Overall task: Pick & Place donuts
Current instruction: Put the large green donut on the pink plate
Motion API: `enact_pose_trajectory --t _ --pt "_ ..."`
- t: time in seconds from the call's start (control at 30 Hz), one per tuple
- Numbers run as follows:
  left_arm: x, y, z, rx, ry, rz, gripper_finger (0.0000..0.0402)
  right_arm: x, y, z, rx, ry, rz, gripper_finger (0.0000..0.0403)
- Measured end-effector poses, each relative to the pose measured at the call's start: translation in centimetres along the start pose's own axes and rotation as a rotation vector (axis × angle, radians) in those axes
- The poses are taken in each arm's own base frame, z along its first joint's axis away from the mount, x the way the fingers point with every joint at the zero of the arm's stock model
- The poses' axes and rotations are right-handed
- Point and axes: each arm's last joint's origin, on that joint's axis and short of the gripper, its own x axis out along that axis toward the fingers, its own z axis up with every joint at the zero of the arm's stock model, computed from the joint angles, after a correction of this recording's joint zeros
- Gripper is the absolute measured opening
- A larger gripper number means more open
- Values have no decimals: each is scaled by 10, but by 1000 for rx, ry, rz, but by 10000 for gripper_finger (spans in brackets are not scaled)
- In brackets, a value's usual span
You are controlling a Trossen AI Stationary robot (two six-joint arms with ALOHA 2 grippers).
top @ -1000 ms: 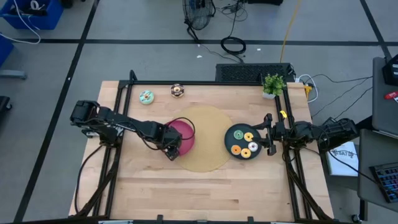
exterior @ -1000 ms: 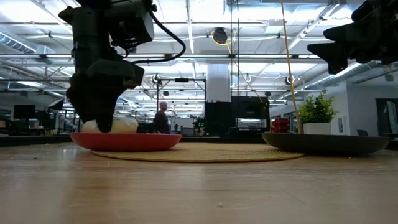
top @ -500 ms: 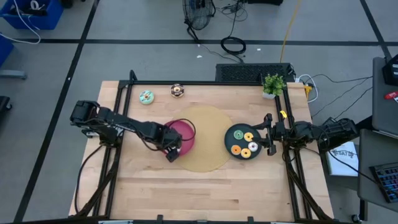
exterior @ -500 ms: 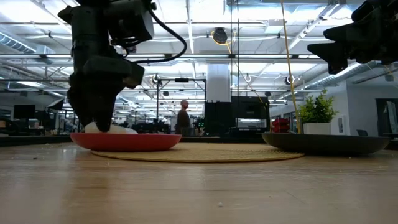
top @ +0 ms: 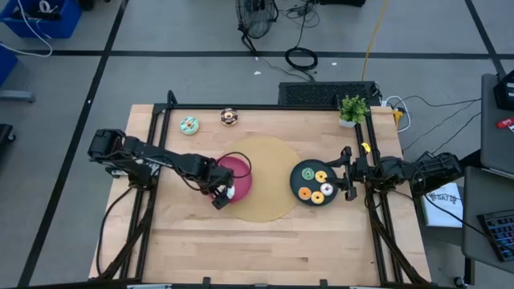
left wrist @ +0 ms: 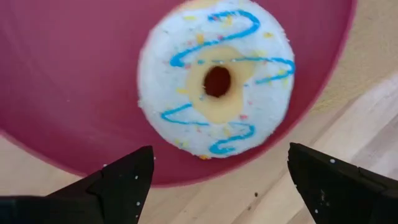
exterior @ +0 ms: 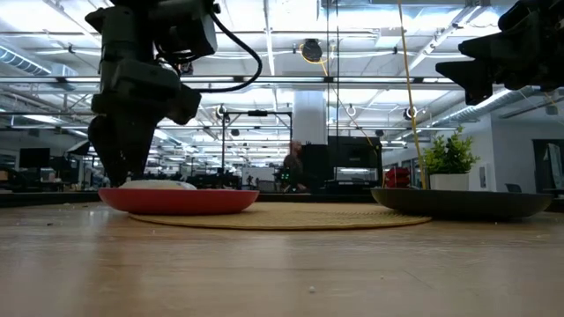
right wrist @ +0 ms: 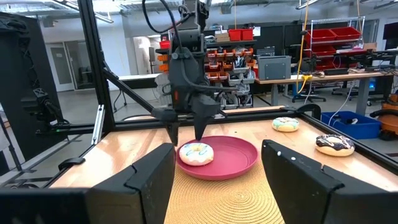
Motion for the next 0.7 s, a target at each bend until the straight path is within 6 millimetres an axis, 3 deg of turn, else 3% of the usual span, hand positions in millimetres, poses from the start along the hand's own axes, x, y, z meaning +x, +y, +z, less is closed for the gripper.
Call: enact_pose_trajectory --t 0.27,0.7 --pt "-13 24 10 -71 -5 74 365 0 0 0 0 2 0 226" --pt "-64 93 41 -315 -254 313 365 1 0 -1 -3 12 0 226"
